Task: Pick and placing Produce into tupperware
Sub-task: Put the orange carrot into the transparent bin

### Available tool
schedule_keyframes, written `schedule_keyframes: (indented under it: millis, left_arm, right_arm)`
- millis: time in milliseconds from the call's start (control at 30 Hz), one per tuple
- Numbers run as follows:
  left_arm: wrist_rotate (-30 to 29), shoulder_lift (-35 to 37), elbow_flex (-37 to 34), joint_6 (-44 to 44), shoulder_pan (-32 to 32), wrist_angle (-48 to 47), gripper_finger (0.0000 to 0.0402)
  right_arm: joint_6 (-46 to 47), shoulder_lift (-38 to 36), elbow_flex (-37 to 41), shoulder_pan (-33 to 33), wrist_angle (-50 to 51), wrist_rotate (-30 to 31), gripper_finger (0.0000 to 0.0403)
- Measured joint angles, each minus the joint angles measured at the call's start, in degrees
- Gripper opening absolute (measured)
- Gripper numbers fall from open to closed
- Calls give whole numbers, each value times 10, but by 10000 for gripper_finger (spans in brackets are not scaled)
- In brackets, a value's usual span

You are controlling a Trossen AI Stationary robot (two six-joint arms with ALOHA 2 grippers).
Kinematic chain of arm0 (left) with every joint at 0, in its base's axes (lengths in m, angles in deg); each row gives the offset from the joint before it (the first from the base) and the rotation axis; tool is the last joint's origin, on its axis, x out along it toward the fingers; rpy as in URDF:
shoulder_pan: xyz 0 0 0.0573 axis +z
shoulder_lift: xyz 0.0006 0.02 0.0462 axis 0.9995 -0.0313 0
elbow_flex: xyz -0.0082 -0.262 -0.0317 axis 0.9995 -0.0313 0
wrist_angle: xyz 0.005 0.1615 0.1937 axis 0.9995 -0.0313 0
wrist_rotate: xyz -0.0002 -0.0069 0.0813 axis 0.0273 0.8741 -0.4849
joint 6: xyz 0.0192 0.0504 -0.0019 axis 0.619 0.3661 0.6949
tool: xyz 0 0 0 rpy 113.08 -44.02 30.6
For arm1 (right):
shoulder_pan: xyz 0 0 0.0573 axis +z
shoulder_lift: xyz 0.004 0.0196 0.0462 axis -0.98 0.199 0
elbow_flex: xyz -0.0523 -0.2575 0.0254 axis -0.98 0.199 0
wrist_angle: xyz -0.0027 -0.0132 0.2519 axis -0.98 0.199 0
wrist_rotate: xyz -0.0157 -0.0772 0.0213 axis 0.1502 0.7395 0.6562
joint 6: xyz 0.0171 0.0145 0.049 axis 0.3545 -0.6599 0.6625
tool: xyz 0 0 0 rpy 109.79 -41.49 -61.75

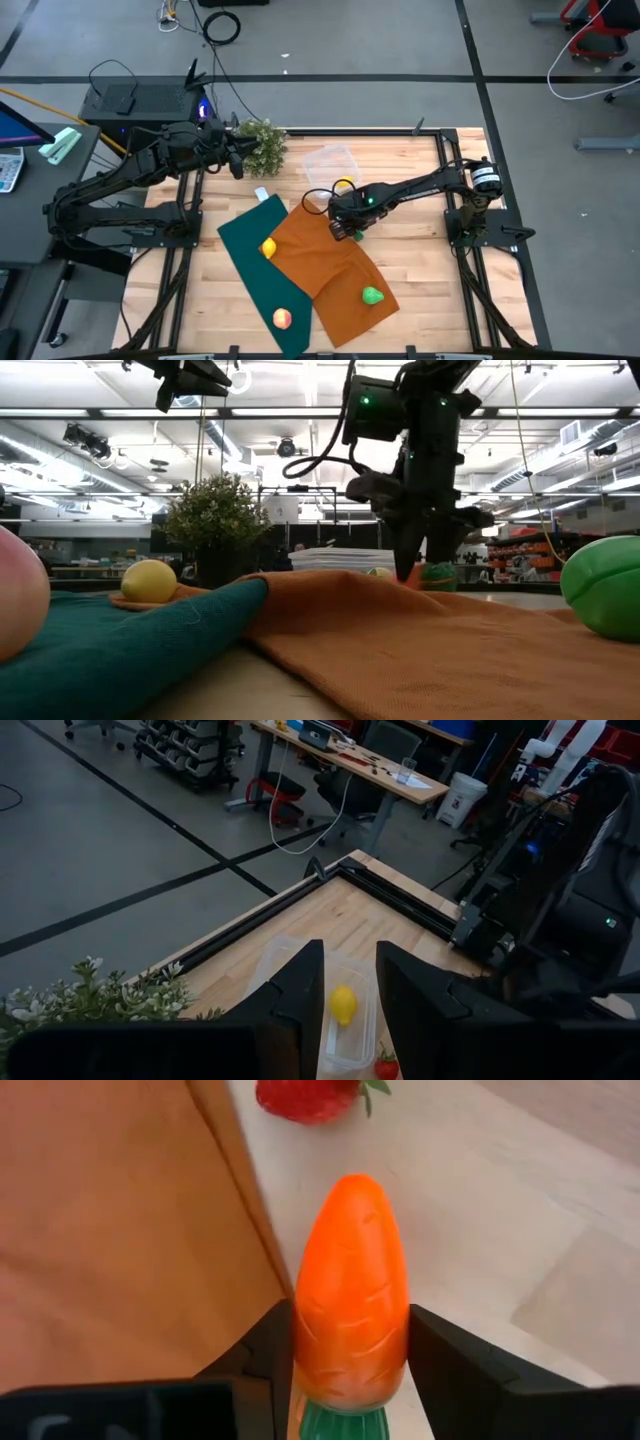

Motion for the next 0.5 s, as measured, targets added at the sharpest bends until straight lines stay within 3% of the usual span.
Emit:
schedule_keyframes:
  millis: [500]
  left_arm:
    - [0,0,0,0,0,-4,103]
  right_arm:
    - [-49,-33,-136,-5,196,-30,128]
